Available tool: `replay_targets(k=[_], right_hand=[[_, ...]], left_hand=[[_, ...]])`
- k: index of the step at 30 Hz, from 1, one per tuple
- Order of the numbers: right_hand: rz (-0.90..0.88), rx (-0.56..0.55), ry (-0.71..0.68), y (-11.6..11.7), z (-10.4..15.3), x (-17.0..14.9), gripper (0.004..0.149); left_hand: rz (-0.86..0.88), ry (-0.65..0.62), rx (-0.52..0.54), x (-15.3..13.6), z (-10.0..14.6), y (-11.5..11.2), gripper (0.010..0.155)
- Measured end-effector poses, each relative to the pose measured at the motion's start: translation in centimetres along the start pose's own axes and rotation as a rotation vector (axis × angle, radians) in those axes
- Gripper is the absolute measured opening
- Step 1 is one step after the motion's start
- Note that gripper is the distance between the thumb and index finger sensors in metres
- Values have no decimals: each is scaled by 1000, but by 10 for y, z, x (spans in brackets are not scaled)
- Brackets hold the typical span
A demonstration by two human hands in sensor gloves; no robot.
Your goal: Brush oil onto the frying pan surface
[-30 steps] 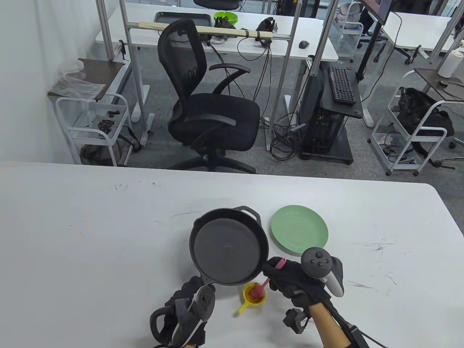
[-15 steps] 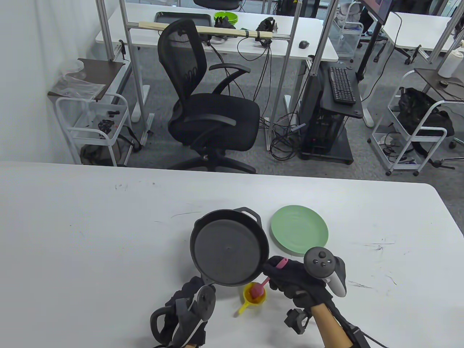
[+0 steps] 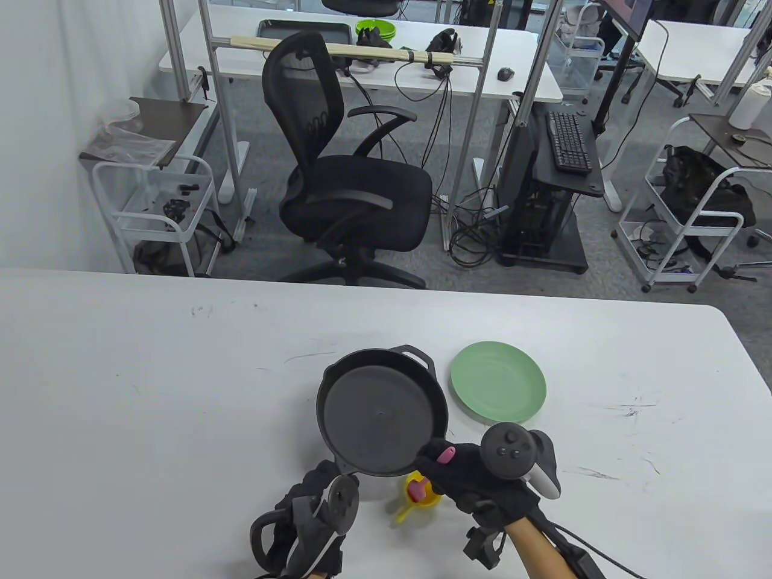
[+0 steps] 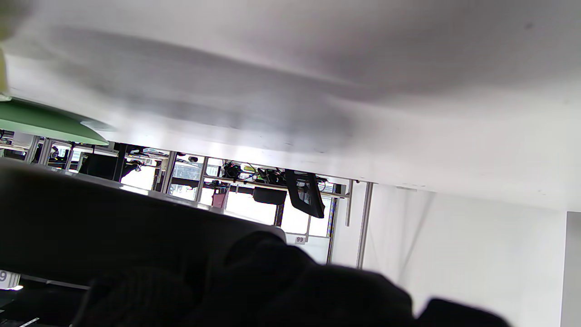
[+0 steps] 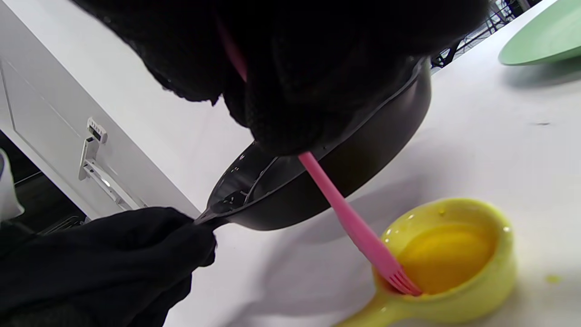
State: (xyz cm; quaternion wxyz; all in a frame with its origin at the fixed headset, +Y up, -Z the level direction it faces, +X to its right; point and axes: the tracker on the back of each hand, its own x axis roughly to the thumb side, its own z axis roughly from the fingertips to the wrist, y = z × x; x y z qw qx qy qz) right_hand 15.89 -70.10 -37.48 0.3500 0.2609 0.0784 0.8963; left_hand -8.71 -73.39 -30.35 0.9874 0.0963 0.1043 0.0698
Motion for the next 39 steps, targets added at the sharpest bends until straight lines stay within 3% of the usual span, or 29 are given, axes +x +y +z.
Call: replay_targets(k=[10, 20, 27, 33, 39], right_hand=[[-30, -23, 8, -6, 2, -1, 39], [-275, -141, 3, -61, 18, -22, 41], [-415, -196, -29, -83, 28, -31, 40], [-448, -273, -18, -74, 25, -32, 42], [-371, -181, -25, -44, 8, -17, 41]], left_hand=[[8, -9, 2, 1, 0, 0, 61], [29, -6, -2, 1, 1, 1, 61], [54, -42, -29, 7, 5, -1, 61], [72, -95, -60, 20, 10, -3, 61], [59, -138, -72, 30, 14, -5, 61]])
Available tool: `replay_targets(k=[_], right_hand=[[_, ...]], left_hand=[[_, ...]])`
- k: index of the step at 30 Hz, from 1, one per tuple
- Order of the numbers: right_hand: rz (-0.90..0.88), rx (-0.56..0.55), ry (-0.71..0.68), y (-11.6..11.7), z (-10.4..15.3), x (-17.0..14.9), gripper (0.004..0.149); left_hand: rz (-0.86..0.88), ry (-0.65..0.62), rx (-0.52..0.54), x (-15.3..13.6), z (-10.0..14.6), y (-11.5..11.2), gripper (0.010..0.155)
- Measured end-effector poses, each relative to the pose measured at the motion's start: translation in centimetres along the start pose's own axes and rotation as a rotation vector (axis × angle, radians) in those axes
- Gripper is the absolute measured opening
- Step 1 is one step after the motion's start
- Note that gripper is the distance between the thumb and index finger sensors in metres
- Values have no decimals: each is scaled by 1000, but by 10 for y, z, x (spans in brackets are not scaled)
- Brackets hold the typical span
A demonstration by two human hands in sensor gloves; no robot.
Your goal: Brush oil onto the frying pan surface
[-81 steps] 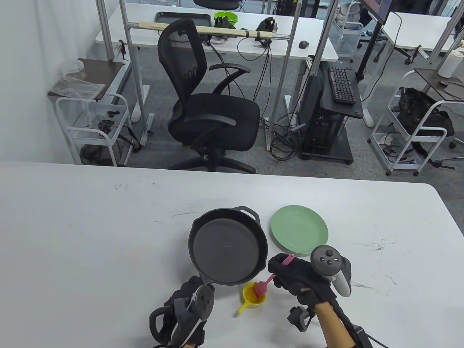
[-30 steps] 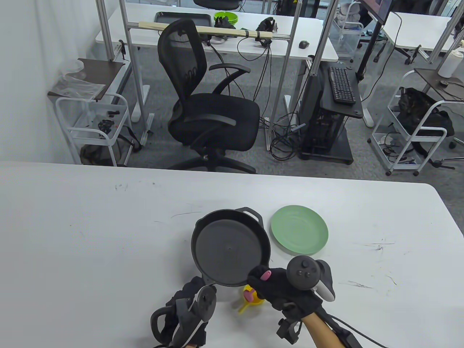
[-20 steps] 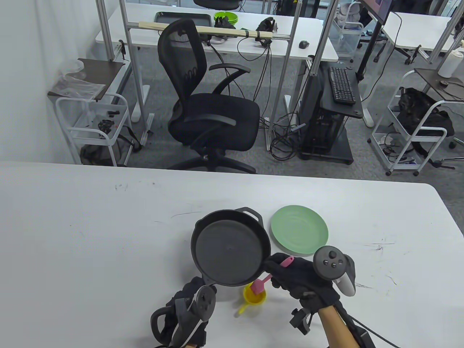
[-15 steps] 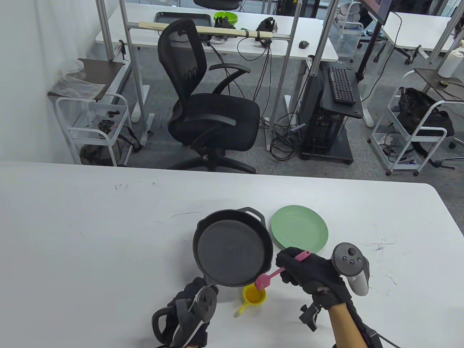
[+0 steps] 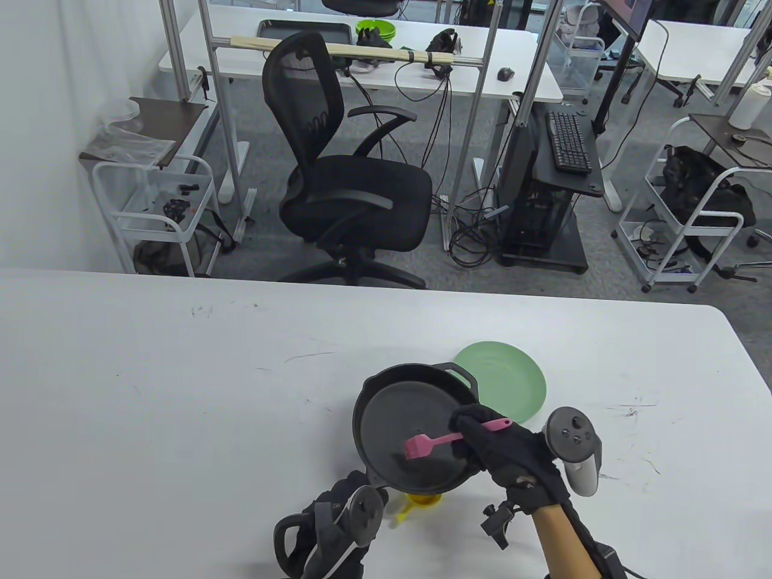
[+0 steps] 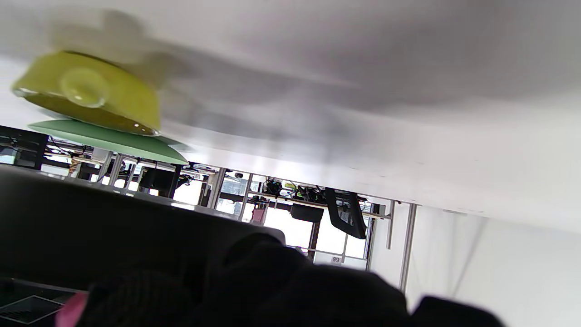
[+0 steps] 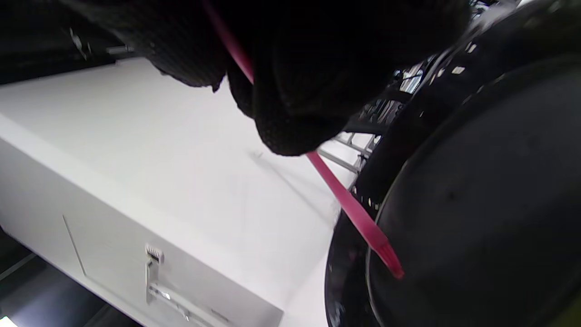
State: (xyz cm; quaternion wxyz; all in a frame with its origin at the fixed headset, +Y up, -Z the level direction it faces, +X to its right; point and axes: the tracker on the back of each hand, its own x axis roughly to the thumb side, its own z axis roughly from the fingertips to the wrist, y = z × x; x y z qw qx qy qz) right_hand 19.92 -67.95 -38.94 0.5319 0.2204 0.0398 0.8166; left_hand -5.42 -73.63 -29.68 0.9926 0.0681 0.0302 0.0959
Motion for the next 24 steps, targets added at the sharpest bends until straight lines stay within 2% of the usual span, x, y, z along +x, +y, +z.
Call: replay_targets(k=[6, 13, 16, 24], right_hand=[[22, 74, 1, 29, -7, 3, 44], [25, 118, 38, 40, -10, 0, 47], [35, 118, 72, 39, -11, -3, 47], [187, -15, 154, 13, -6, -3, 46]], left_hand=[[-18, -17, 1, 4, 1, -1, 61], [-78, -46, 21, 9, 3, -3, 61], [-86, -43, 26, 9, 3, -3, 60], [-71, -30, 37, 6, 3, -1, 61]])
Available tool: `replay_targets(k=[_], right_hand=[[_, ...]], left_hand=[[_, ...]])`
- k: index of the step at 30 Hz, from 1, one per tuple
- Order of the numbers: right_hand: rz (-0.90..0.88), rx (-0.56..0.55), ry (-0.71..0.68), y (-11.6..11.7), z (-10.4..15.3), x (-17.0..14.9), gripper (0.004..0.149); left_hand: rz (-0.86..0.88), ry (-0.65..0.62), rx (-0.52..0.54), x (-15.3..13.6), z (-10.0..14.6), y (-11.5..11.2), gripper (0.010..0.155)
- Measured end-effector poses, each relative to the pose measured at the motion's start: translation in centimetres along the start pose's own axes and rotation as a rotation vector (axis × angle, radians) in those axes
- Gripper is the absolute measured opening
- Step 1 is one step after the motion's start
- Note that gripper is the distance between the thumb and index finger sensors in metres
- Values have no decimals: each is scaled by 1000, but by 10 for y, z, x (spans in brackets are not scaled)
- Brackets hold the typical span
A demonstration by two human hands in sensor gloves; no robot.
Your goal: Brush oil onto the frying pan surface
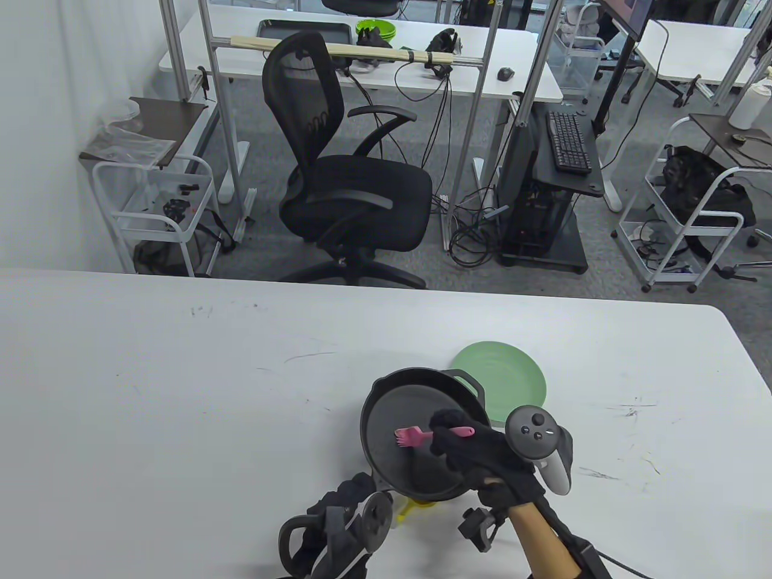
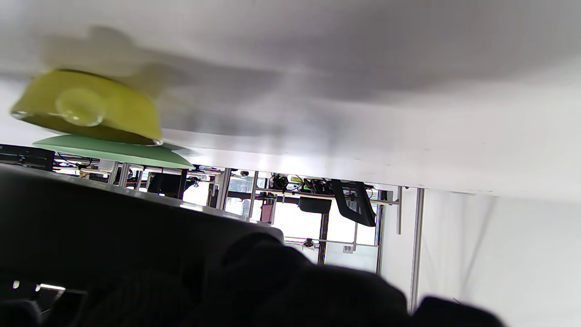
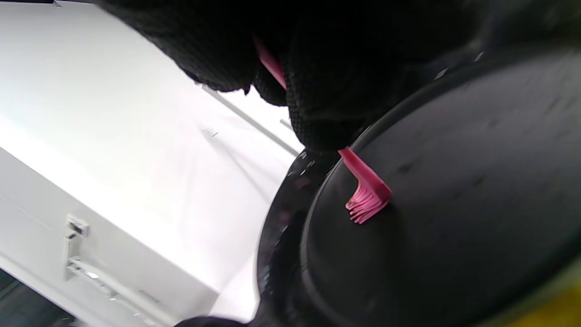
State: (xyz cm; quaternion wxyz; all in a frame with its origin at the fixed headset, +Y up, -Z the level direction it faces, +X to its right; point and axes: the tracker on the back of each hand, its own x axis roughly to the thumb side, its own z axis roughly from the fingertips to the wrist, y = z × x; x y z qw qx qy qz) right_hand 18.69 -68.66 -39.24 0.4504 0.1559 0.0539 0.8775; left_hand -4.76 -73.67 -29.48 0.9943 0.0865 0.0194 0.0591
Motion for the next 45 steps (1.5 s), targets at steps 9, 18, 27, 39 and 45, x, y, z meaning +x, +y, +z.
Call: replay_targets(k=[9, 18, 27, 39, 45], right_hand=[[109, -85, 73, -25, 2, -10, 46], [236, -210, 6, -43, 17, 10, 44], [171, -55, -6, -17, 2, -5, 50], [-88, 162, -126, 24, -6, 4, 52], [-258, 217, -166, 30, -8, 4, 52]], left_hand=[[7, 12, 7, -3, 0, 1, 61], [14, 18, 8, -4, 0, 2, 61], [47, 25, -12, -7, -2, -1, 60], [45, 4, -29, 2, -2, -3, 61], [33, 9, -15, 2, -2, -2, 61]])
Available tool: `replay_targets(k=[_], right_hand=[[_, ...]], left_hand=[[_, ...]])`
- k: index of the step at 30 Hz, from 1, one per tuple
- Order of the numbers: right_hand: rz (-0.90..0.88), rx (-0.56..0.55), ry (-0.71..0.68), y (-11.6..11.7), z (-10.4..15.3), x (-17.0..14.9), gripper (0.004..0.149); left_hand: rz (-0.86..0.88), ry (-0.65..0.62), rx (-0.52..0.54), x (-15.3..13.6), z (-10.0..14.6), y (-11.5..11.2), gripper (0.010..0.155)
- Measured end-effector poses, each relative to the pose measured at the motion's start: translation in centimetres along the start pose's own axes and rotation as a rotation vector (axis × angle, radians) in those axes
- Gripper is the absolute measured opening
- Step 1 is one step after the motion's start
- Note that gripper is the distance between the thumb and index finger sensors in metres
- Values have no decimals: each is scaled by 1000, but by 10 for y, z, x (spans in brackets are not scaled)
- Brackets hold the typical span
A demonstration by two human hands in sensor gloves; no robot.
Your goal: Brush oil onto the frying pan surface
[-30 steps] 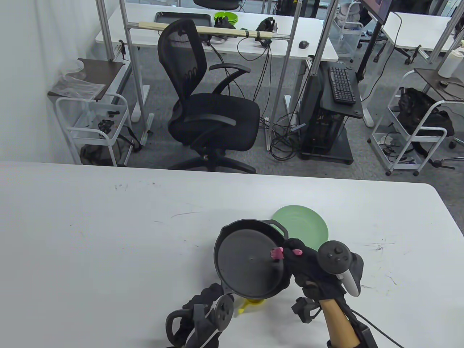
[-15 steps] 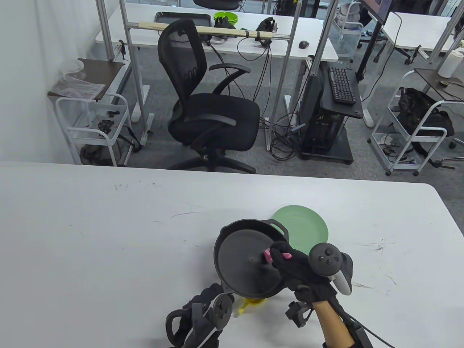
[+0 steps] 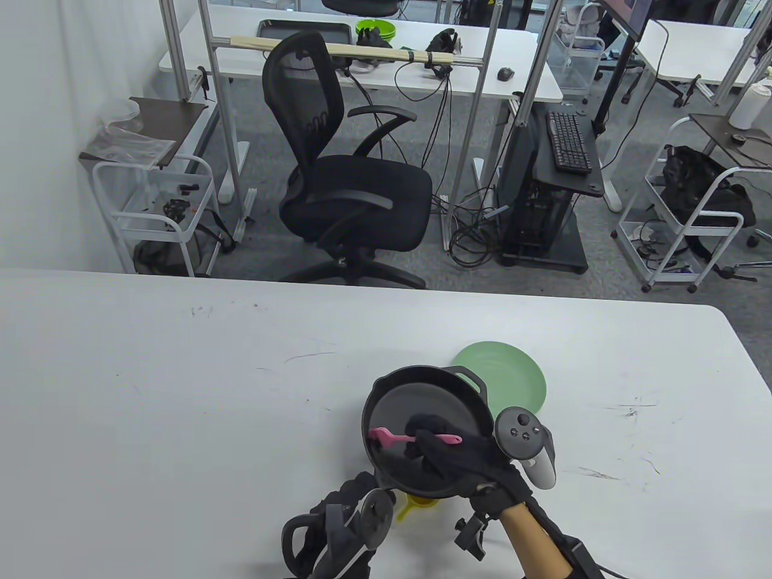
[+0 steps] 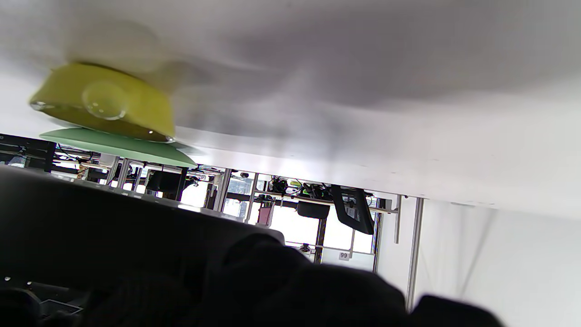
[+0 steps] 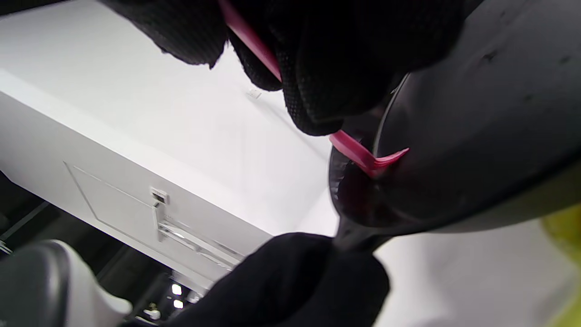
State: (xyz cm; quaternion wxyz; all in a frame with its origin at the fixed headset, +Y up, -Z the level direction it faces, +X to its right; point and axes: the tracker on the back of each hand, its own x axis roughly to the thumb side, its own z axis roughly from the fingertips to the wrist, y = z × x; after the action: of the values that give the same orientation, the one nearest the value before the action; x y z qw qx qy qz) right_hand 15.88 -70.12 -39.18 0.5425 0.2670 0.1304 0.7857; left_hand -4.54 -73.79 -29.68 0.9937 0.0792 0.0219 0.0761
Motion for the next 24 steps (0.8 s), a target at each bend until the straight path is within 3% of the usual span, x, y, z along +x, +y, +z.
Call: replay_targets(k=[3, 9, 24], right_hand=[[-22, 33, 20, 3, -1, -1, 53], [206, -117, 92, -12, 4, 1, 51], [339, -287, 226, -59, 20, -1, 49]], left_hand=[[-7, -1, 4, 0, 0, 1, 61], [11, 26, 6, -5, -1, 2, 61], [5, 30, 15, -6, 0, 3, 61]])
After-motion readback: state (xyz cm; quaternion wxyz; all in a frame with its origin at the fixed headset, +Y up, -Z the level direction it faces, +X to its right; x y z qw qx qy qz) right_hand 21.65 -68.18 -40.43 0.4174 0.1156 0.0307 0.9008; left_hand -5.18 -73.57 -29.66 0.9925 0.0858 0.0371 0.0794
